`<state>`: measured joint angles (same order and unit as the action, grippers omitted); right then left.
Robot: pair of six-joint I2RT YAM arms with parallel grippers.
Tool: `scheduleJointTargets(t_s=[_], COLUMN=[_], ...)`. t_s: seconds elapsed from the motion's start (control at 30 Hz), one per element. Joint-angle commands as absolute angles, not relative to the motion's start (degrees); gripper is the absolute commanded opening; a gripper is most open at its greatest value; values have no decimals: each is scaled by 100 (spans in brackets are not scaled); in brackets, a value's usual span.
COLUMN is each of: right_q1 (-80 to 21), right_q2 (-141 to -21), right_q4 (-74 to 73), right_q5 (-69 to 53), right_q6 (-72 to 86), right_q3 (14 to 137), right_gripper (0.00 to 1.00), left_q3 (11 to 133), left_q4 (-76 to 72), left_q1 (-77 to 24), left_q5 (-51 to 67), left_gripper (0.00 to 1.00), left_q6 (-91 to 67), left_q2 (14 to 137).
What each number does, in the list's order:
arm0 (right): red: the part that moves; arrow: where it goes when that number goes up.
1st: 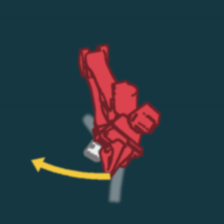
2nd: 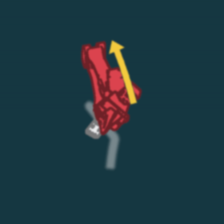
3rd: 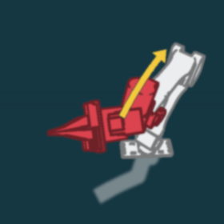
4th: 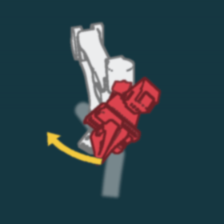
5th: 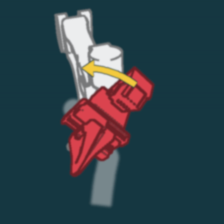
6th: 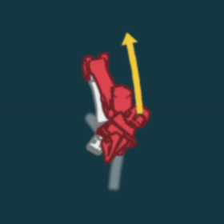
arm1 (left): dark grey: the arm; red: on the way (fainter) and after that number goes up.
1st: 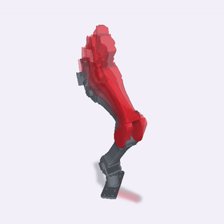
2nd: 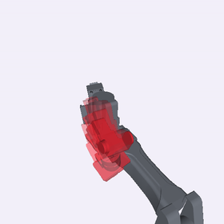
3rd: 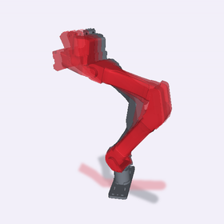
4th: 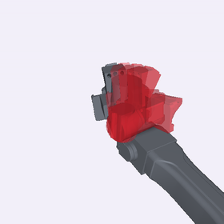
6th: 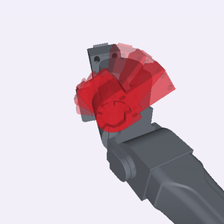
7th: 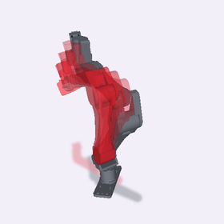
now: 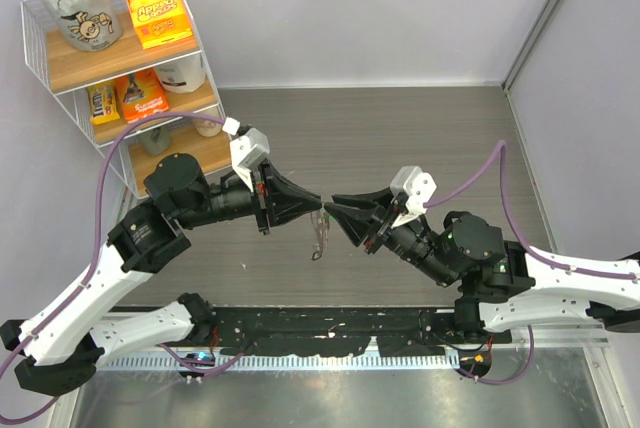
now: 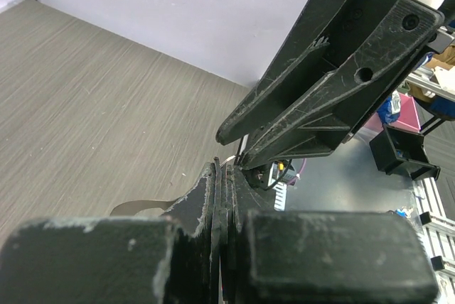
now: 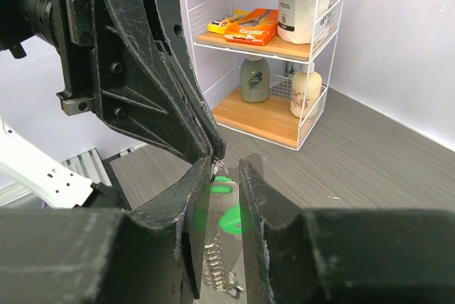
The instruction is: Put the keys on the keyring
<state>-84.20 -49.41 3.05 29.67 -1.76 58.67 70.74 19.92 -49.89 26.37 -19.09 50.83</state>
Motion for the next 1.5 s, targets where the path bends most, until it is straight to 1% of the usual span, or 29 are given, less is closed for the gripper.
scheduleJointTargets(t_s=[0.0,0.17,0.2,0.3,0.37,0.43,0.87,0.9,1.0,1.03,1.13,1.47], right_q1=[-8350,-8253,-8236,-8209,-8191,-8183,-8060,-8033,-7989,-7989,-7972,-7954], right_q2=[-4983,-5036,-5045,-5036,-5019,-4984,-4852,-4843,-4808,-4808,-4799,-4535], right_q4=[563,466,457,431,422,422,378,369,325,325,290,211], right_q5=[2927,2786,2760,2734,2742,2733,2707,2681,2576,2549,2470,2549], right_q6=[-53,-9,-9,123,132,149,404,457,510,536,580,571], right_q3=[6126,6179,6170,6161,6153,6135,5836,5827,5766,5748,5713,5608], right_gripper=[28,26,22,16,9,5,5,8,11,15,24,26], left_q3=[7093,7093,7084,7075,7066,7066,6812,6812,6794,6794,6785,6706], left_q4=[1600,1599,1591,1591,1573,1556,1072,1072,1028,1011,993,1098], left_q1=[-4992,-4992,-4992,-4992,-4992,-4992,-4992,-4992,-4992,-4992,-4992,-4992], left_q5=[2734,2733,2725,2707,2707,2733,2900,2892,2909,2909,2918,2699], left_gripper=[0,0,0,0,0,0,0,0,0,0,0,0], left_q6=[-1916,-1925,-1916,-1916,-1916,-1916,-2030,-2030,-2048,-2057,-2057,-2004], left_q2=[4975,4940,4931,4896,4878,4834,4553,4544,4526,4518,4535,4518])
